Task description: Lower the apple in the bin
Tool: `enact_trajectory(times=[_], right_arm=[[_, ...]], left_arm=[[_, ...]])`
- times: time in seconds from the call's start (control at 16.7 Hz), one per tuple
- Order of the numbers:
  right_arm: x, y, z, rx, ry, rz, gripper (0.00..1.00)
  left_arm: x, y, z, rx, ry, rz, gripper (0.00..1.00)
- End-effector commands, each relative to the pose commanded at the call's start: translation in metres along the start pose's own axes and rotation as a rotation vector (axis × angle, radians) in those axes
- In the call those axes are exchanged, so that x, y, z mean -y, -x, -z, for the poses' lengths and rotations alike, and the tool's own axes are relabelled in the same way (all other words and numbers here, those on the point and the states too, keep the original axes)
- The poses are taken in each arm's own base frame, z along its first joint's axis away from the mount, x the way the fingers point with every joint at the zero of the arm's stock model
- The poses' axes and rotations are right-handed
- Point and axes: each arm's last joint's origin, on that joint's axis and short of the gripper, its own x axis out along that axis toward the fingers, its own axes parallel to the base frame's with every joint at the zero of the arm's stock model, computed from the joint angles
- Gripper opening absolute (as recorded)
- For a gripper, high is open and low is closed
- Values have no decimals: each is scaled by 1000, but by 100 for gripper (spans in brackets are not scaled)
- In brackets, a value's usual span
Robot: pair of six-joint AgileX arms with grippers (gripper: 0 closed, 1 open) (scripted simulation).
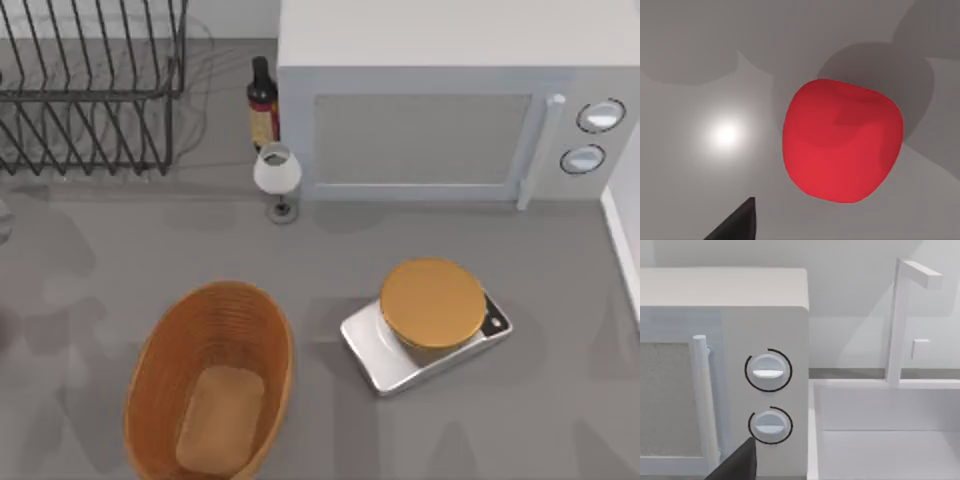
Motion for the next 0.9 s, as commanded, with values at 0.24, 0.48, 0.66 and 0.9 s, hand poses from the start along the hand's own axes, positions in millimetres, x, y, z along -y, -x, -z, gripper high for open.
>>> enact_trajectory(times=[0.24,0.48,0.66,0.9], right_arm=[[0,0,0,0,0,0,100],[0,0,0,0,0,0,100],[0,0,0,0,0,0,100],[0,0,0,0,0,0,100]], left_arm=[[-32,-21,-8,-65,-127,135,100],[-44,-30,-10,-80,-167,179,100],[-44,-30,-10,-80,-167,179,100],[-41,-42,-10,-82,-167,182,100]])
